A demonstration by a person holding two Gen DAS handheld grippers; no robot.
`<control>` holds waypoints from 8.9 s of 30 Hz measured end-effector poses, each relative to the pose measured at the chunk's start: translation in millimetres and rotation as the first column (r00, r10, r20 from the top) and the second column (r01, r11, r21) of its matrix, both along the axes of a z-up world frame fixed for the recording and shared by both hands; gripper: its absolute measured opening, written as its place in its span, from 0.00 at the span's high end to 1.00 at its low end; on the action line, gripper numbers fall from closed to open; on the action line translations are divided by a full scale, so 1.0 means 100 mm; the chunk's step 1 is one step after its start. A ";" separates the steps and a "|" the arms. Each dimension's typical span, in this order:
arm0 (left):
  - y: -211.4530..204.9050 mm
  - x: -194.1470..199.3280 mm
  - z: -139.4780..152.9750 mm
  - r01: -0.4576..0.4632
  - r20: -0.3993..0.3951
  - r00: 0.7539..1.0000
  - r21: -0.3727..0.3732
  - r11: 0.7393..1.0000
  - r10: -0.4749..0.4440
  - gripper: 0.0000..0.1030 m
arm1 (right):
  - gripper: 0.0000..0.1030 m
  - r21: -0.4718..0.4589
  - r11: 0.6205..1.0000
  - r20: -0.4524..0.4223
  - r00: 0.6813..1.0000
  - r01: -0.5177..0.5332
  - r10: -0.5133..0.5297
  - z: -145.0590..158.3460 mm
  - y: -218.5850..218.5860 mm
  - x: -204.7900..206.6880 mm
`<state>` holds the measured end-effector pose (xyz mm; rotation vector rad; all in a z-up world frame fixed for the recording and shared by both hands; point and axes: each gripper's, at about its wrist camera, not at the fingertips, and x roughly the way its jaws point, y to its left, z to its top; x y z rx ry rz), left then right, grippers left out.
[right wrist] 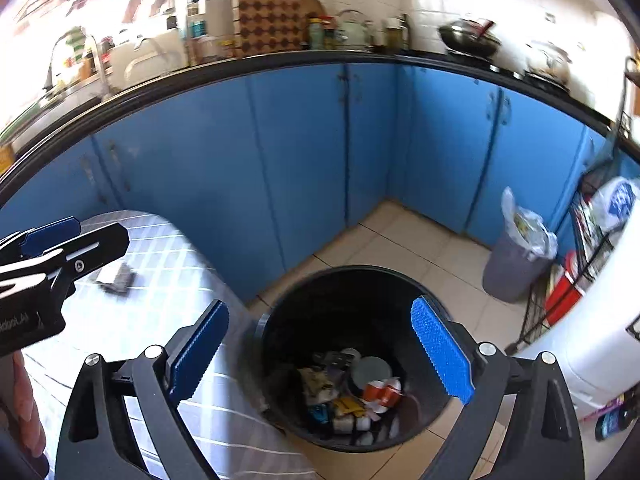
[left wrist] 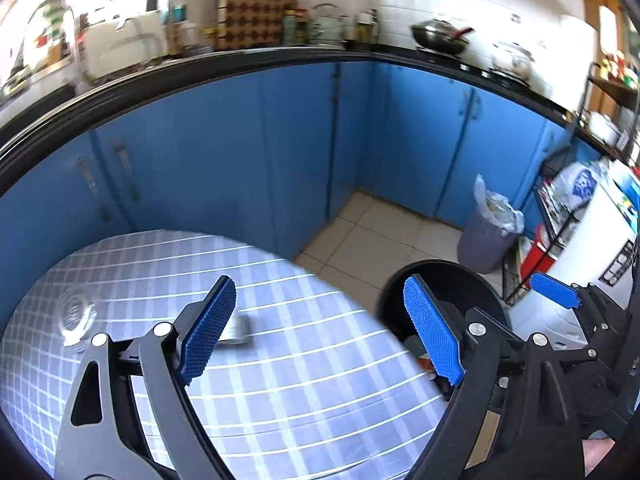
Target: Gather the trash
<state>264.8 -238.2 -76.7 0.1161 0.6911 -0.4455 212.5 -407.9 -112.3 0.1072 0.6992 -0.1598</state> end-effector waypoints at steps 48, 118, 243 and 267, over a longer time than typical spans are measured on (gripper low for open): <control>2.09 1.16 -0.79 -0.324 -0.178 0.923 0.118 0.939 0.341 0.17 | 0.57 0.020 0.966 -0.188 0.948 -0.256 0.255 -0.44 1.86 1.25; -0.75 -0.01 0.18 -0.005 0.030 1.000 0.116 0.993 0.001 0.17 | 0.23 -0.004 1.000 0.055 0.998 0.024 -0.024 0.39 -0.63 0.06; 3.20 -1.20 0.25 -0.476 0.003 0.877 -0.132 0.870 0.480 0.03 | 0.23 -0.196 0.938 0.019 0.955 -0.287 0.296 0.71 2.88 -0.52; 2.79 -1.18 0.35 -0.436 0.027 0.898 -0.078 0.897 0.439 0.03 | 0.23 -0.167 0.954 0.034 0.965 -0.250 0.259 0.76 2.58 -0.57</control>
